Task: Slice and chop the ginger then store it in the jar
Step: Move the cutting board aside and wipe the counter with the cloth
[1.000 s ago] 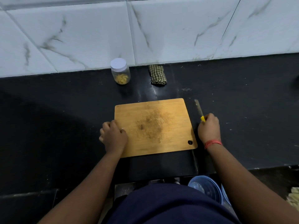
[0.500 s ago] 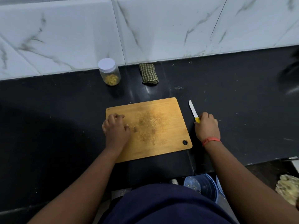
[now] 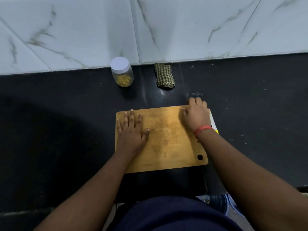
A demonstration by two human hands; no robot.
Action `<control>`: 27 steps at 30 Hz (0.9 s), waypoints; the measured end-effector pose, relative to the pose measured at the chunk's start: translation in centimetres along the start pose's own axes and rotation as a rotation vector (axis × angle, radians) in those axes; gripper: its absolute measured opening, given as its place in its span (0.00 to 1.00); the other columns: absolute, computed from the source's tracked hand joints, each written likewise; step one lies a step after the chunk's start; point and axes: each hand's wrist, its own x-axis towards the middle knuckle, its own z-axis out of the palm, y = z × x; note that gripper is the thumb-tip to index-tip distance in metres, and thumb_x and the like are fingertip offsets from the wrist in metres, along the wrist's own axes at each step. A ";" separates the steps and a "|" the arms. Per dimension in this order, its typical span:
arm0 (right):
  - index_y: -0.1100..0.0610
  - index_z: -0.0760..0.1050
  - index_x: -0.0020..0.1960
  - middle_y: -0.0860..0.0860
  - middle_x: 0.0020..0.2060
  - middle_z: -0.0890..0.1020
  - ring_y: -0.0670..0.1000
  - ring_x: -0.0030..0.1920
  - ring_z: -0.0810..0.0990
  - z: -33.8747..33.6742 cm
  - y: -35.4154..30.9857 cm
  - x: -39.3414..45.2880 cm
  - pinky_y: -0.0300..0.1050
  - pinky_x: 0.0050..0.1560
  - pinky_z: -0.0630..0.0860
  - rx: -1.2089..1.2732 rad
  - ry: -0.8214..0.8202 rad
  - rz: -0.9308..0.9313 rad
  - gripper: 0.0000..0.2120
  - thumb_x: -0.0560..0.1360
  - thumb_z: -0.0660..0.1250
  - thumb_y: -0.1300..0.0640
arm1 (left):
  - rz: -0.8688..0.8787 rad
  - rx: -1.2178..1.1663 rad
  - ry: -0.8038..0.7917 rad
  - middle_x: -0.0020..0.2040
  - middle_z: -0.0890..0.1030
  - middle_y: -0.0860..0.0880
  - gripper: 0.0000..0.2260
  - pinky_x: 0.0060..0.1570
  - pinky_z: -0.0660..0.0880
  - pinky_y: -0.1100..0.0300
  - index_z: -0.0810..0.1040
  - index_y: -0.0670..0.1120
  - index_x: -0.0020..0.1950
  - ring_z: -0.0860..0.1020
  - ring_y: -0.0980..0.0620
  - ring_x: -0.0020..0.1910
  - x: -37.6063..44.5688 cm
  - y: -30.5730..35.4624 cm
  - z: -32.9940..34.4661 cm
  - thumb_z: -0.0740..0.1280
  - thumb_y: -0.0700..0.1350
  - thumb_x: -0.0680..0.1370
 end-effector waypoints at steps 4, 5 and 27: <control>0.57 0.68 0.63 0.57 0.62 0.72 0.61 0.61 0.70 1.3 -3.8 5.3 0.60 0.58 0.71 -0.012 -0.063 -0.103 0.18 0.77 0.62 0.48 | -0.018 0.013 -0.011 0.82 0.40 0.46 0.33 0.77 0.40 0.41 0.44 0.52 0.82 0.38 0.46 0.80 0.0 0.0 0.4 0.42 0.67 0.82; 0.57 0.68 0.64 0.57 0.63 0.71 0.61 0.61 0.70 1.6 -4.6 6.7 0.61 0.59 0.71 -0.009 -0.074 -0.114 0.20 0.77 0.63 0.48 | -0.022 0.012 -0.008 0.82 0.39 0.46 0.33 0.77 0.40 0.41 0.44 0.52 0.82 0.38 0.46 0.80 0.0 0.0 0.4 0.43 0.67 0.82; 0.49 0.76 0.67 0.52 0.60 0.82 0.53 0.60 0.79 -0.4 -5.8 14.9 0.36 0.62 0.70 0.456 -0.109 -0.020 0.22 0.74 0.64 0.60 | -0.033 0.019 -0.010 0.82 0.43 0.49 0.32 0.78 0.45 0.42 0.50 0.53 0.82 0.41 0.48 0.81 0.2 0.2 0.4 0.46 0.66 0.81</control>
